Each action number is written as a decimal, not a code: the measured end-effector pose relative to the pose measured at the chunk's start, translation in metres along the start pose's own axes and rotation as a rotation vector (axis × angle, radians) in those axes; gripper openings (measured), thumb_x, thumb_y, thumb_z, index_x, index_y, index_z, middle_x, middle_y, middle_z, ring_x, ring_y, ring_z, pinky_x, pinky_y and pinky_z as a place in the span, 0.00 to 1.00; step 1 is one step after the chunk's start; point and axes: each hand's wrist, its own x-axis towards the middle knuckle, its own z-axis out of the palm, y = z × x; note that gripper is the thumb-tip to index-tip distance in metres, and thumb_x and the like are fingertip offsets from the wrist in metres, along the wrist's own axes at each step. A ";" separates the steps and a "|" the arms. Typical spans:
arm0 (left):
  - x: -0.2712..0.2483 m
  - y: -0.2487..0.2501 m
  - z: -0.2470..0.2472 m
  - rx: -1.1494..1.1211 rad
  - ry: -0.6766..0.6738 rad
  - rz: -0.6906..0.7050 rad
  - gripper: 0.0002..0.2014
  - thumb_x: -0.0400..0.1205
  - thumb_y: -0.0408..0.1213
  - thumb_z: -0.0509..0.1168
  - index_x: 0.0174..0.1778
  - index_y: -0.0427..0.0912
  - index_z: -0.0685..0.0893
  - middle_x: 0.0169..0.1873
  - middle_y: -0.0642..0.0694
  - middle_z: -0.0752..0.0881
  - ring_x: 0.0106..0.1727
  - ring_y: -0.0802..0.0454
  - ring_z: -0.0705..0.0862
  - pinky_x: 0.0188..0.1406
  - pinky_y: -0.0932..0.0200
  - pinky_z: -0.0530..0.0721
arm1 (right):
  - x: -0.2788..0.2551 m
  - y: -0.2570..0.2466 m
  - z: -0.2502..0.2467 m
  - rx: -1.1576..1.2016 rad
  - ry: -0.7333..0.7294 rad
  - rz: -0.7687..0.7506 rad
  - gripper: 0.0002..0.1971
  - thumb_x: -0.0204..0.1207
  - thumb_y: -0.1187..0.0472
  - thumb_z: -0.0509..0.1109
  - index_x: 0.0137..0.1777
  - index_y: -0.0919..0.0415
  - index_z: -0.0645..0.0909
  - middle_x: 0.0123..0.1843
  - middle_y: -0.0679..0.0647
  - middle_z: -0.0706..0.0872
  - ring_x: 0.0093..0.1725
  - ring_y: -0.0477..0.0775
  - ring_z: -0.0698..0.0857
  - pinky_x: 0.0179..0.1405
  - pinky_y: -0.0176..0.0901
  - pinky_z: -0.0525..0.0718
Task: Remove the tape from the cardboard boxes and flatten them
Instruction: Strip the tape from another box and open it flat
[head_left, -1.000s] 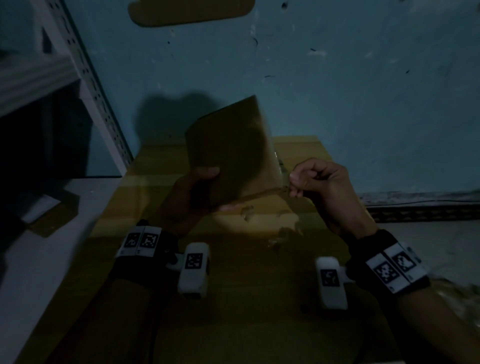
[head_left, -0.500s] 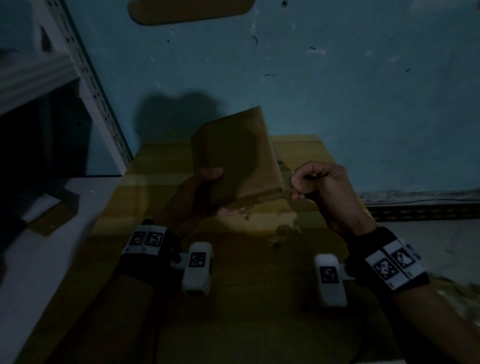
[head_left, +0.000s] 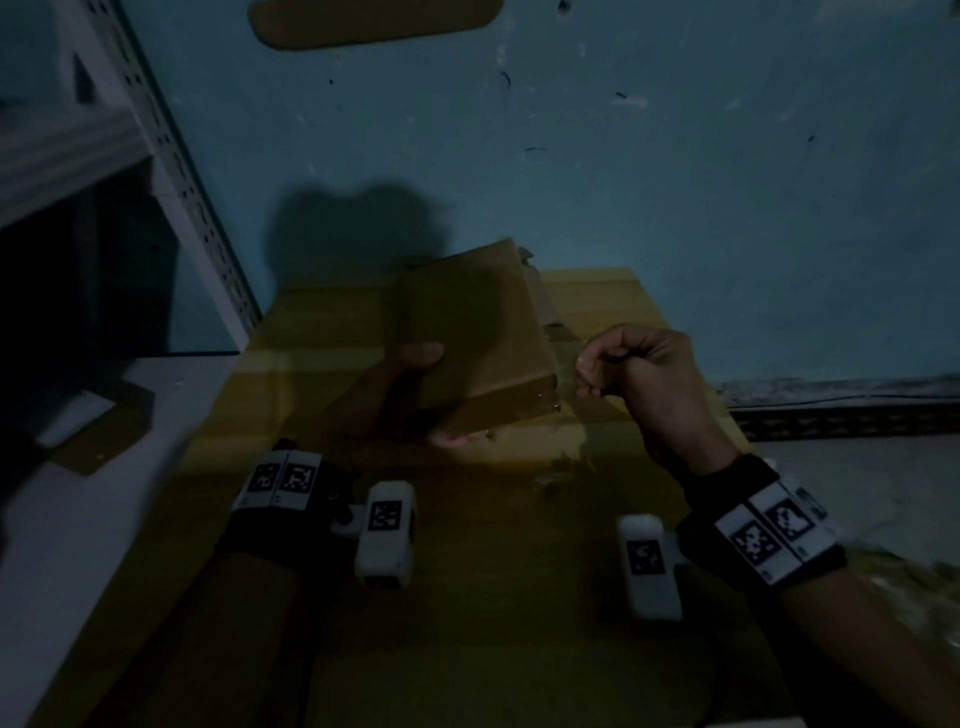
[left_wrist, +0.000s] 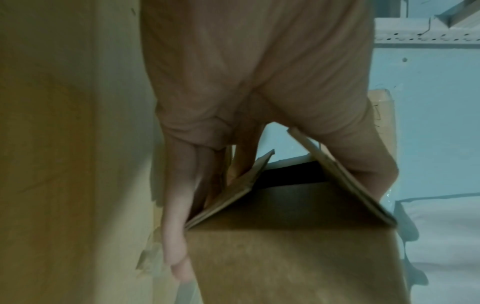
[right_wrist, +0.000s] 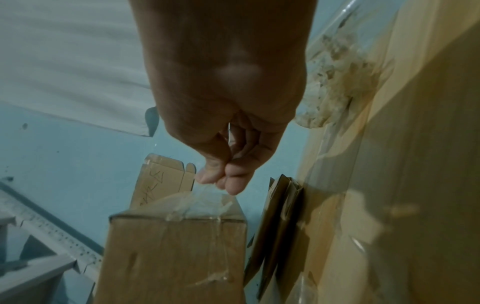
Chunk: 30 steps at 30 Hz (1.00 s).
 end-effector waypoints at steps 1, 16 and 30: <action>0.000 0.000 -0.002 0.009 -0.008 0.005 0.18 0.81 0.49 0.60 0.58 0.48 0.91 0.49 0.40 0.90 0.50 0.39 0.80 0.36 0.59 0.81 | 0.000 0.001 0.000 -0.003 0.013 -0.005 0.13 0.70 0.83 0.67 0.34 0.67 0.84 0.27 0.55 0.86 0.27 0.51 0.82 0.27 0.39 0.82; -0.036 0.018 -0.016 -0.064 -0.126 0.232 0.25 0.69 0.50 0.80 0.61 0.45 0.91 0.58 0.41 0.90 0.58 0.40 0.89 0.48 0.38 0.89 | 0.018 0.002 -0.030 0.032 0.200 0.021 0.12 0.77 0.81 0.65 0.37 0.67 0.82 0.30 0.60 0.83 0.27 0.48 0.81 0.32 0.36 0.83; -0.044 0.022 -0.020 -0.041 0.025 0.205 0.41 0.56 0.51 0.86 0.65 0.40 0.84 0.54 0.40 0.91 0.52 0.39 0.91 0.42 0.39 0.91 | 0.005 0.004 0.008 -0.063 -0.041 0.203 0.11 0.84 0.72 0.64 0.48 0.67 0.89 0.47 0.62 0.94 0.47 0.55 0.91 0.48 0.40 0.90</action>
